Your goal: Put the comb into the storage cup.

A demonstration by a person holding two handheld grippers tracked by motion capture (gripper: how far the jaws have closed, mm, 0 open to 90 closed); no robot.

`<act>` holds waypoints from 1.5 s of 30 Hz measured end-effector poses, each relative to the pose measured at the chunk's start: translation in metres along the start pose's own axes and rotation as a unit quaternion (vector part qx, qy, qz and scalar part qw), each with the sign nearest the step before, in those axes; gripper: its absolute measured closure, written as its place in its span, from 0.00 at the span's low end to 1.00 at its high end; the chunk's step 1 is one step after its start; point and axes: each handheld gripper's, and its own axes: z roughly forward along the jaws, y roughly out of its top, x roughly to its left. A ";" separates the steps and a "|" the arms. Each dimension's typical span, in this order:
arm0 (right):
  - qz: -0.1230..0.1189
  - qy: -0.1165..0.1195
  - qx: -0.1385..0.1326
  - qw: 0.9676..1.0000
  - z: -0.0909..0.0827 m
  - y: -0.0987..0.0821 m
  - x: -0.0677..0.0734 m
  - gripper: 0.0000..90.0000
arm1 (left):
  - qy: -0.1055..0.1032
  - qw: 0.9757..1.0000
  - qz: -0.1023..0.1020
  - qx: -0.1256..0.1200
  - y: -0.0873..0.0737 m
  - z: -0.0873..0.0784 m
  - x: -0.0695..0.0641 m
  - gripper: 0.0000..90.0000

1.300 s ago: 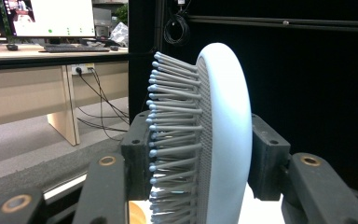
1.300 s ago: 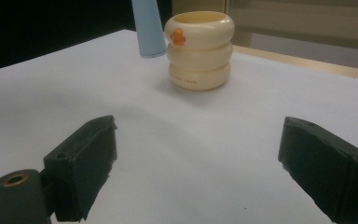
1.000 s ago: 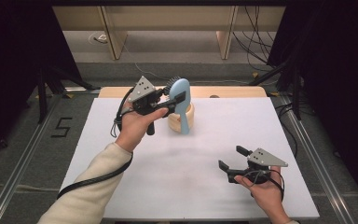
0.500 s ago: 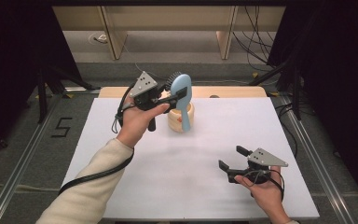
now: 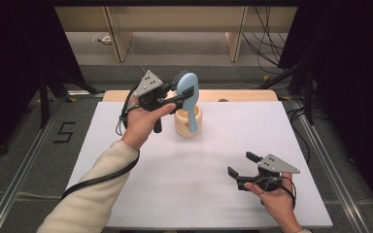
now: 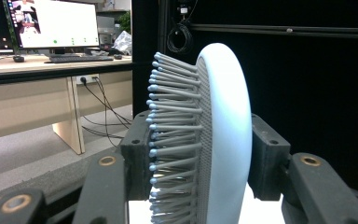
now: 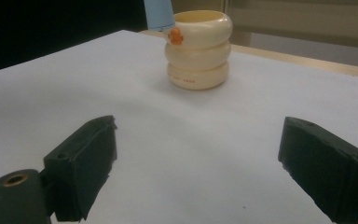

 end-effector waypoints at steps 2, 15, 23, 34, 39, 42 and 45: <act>0.000 0.000 0.000 1.000 0.000 0.000 0.000 0.14 | 0.001 1.000 0.001 0.000 0.000 0.000 0.000 0.56; 0.000 -0.001 0.002 1.000 0.000 -0.001 0.000 0.14 | 0.005 1.000 0.004 -0.002 0.005 0.002 0.005 0.56; -0.001 0.000 0.005 1.000 0.001 -0.001 0.000 0.14 | 0.007 1.000 0.004 -0.006 0.007 0.003 0.008 0.56; -0.002 -0.001 0.005 1.000 0.001 -0.002 0.000 0.14 | 0.008 1.000 0.002 -0.009 0.010 0.007 0.011 0.56; -0.003 -0.001 0.005 1.000 0.002 -0.002 0.000 0.14 | 0.010 1.000 0.002 -0.009 0.011 0.008 0.012 0.56; -0.002 -0.001 0.005 1.000 0.002 -0.002 0.000 0.14 | 0.011 1.000 0.004 -0.010 0.013 0.009 0.013 0.56; -0.001 -0.001 0.004 1.000 0.002 -0.002 0.000 0.14 | 0.011 1.000 0.005 -0.010 0.015 0.010 0.013 0.56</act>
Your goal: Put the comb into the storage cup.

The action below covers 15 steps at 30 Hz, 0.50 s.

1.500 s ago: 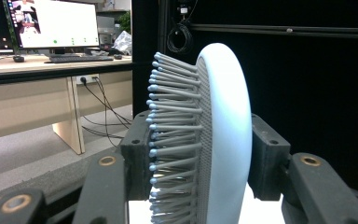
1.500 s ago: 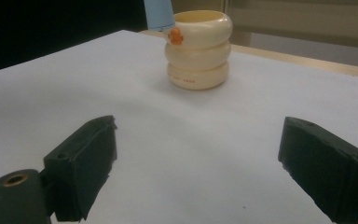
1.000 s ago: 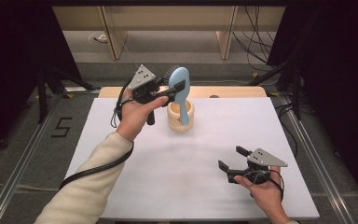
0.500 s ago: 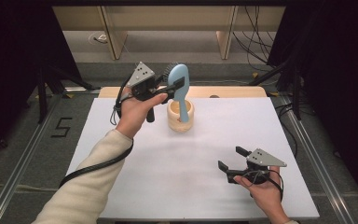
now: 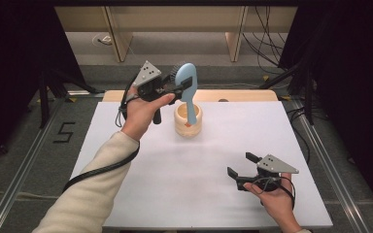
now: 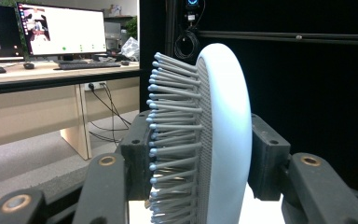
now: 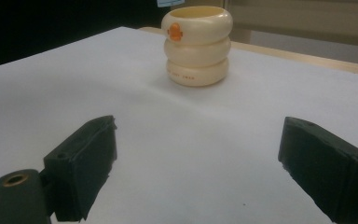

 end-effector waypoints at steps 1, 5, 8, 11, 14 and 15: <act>0.000 0.000 0.000 1.000 0.000 0.000 0.000 0.14 | 0.000 1.000 0.000 0.000 0.001 0.000 0.000 0.56; 0.000 0.000 0.000 1.000 0.000 0.000 0.000 0.14 | 0.000 1.000 0.002 -0.003 0.003 0.001 0.000 0.56; 0.001 0.001 -0.002 1.000 0.001 0.000 0.000 0.14 | 0.001 1.000 0.004 -0.002 0.004 0.002 0.001 0.56; 0.002 0.001 0.000 1.000 0.000 0.000 0.000 0.14 | 0.000 1.000 0.005 -0.002 0.005 0.003 0.001 0.56; 0.002 0.001 0.000 1.000 0.001 -0.001 0.000 0.14 | 0.000 1.000 0.006 -0.003 0.005 0.004 0.001 0.56; 0.002 0.001 0.001 1.000 0.001 -0.001 0.000 0.14 | -0.001 1.000 0.006 -0.002 0.005 0.004 0.001 0.56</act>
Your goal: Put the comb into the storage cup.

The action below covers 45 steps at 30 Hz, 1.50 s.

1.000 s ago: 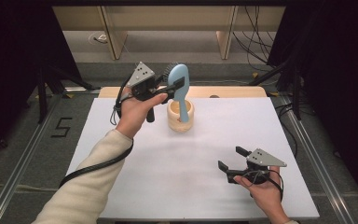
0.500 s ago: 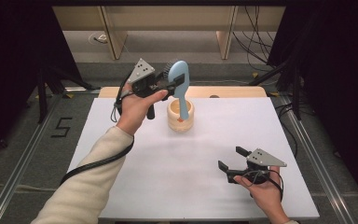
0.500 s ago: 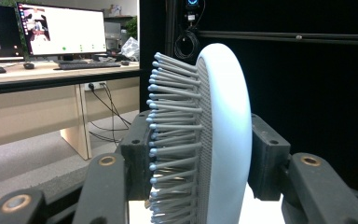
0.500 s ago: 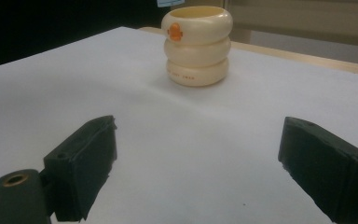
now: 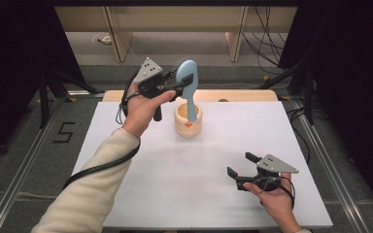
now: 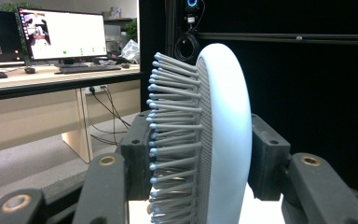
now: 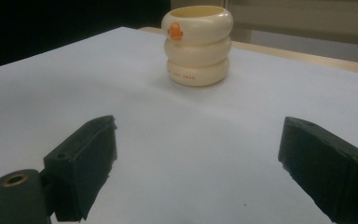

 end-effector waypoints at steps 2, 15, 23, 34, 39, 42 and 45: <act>0.000 0.000 0.001 1.000 0.000 0.000 0.000 0.14 | 0.000 1.000 0.001 0.002 0.000 0.001 0.000 0.56; 0.000 0.000 -0.001 1.000 0.000 0.000 0.000 0.14 | 0.003 1.000 0.002 -0.004 0.003 0.003 0.003 0.56; 0.001 0.000 -0.002 1.000 -0.001 0.001 0.000 0.14 | 0.006 1.000 0.003 -0.004 0.005 0.007 0.005 0.56; -0.001 0.001 -0.002 1.000 0.000 0.000 0.000 0.14 | 0.016 1.000 0.002 -0.001 0.003 0.011 0.012 0.56; 0.000 0.001 -0.002 1.000 -0.001 0.000 0.000 0.14 | 0.018 1.000 0.000 0.000 0.001 0.014 0.015 0.56; 0.000 0.001 -0.002 1.000 -0.001 0.000 0.000 0.14 | 0.019 1.000 -0.001 0.000 0.001 0.015 0.017 0.56; 0.000 0.001 -0.001 1.000 0.000 0.000 0.000 0.14 | 0.021 1.000 -0.001 0.000 0.001 0.015 0.020 0.56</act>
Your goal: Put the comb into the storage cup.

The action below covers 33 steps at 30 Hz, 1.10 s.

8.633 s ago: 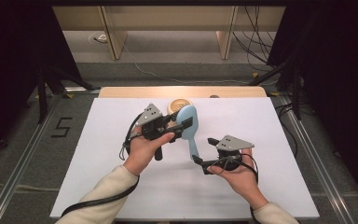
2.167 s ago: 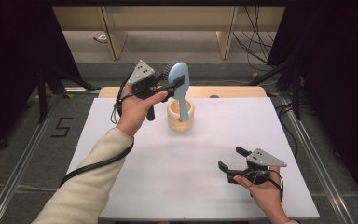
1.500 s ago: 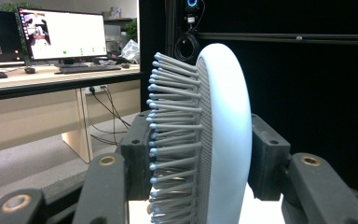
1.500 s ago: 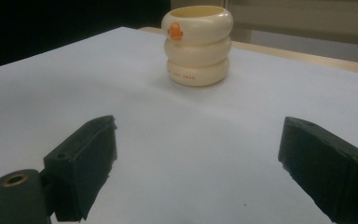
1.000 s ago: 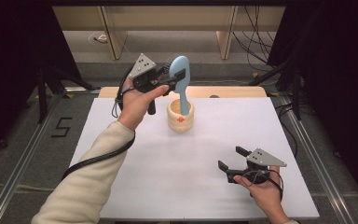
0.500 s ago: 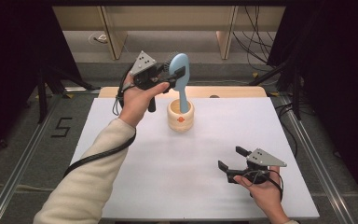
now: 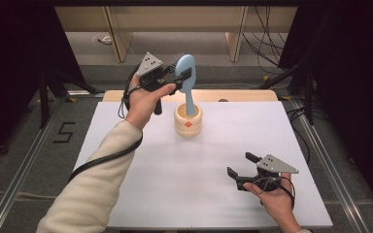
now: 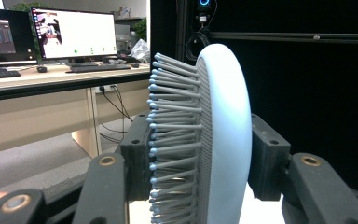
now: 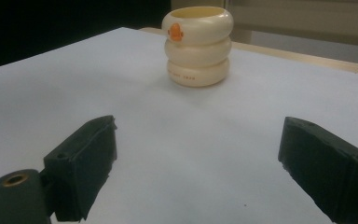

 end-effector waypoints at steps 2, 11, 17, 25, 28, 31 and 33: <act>0.000 0.000 -0.001 1.000 0.000 0.000 0.000 0.14 | 0.003 1.000 0.005 0.000 0.000 0.000 0.001 0.56; 0.002 0.001 0.000 1.000 0.000 0.000 0.000 0.14 | -0.002 1.000 0.006 0.001 0.000 0.003 0.005 0.56; -0.001 0.000 0.000 1.000 0.000 0.000 0.000 0.14 | -0.002 1.000 0.010 0.002 0.000 0.005 0.006 0.56; -0.001 0.001 -0.001 1.000 0.000 0.000 0.000 0.14 | 0.000 1.000 0.011 0.005 -0.001 0.008 0.008 0.56; -0.001 0.000 0.000 1.000 0.000 0.000 0.000 0.14 | 0.000 1.000 0.009 0.006 -0.002 0.009 0.009 0.56; -0.001 0.001 -0.001 1.000 0.000 0.000 0.000 0.14 | 0.001 1.000 0.009 0.007 -0.003 0.010 0.010 0.56; -0.001 0.001 -0.002 1.000 0.000 0.000 0.000 0.14 | 0.002 1.000 0.008 0.007 -0.004 0.010 0.011 0.56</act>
